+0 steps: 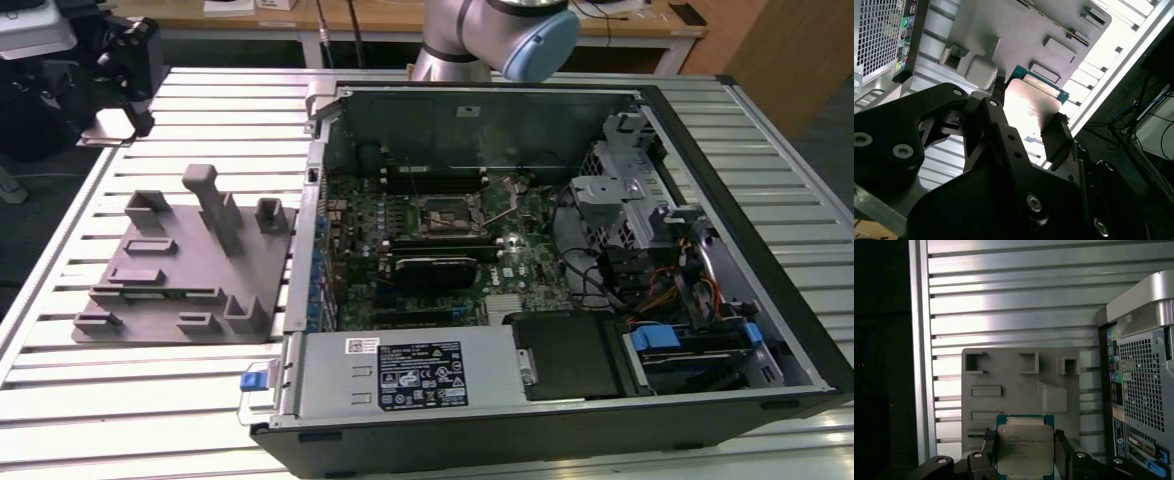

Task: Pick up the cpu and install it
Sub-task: 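Pick up the cpu and move it towards the insertion slot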

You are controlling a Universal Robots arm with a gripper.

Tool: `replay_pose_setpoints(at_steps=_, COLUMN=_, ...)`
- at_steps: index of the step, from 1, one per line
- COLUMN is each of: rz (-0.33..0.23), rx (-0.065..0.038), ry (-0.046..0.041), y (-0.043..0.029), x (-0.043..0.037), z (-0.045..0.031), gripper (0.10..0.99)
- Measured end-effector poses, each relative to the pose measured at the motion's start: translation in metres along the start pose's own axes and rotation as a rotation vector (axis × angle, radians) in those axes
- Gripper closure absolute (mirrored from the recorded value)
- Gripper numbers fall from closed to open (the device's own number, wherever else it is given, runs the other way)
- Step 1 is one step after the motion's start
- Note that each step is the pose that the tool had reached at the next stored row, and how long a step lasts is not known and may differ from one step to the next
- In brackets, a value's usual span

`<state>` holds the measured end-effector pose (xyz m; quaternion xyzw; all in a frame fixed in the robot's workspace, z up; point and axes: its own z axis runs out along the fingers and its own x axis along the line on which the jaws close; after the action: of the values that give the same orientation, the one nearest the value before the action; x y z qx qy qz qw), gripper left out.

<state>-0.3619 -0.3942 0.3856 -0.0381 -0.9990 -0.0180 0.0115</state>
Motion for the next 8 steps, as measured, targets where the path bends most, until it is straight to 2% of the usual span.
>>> replay_pose_setpoints(at_steps=8, rz=0.0, rx=0.0, ry=0.0, y=0.0008, x=-0.0109, z=-0.0002, gripper=0.545)
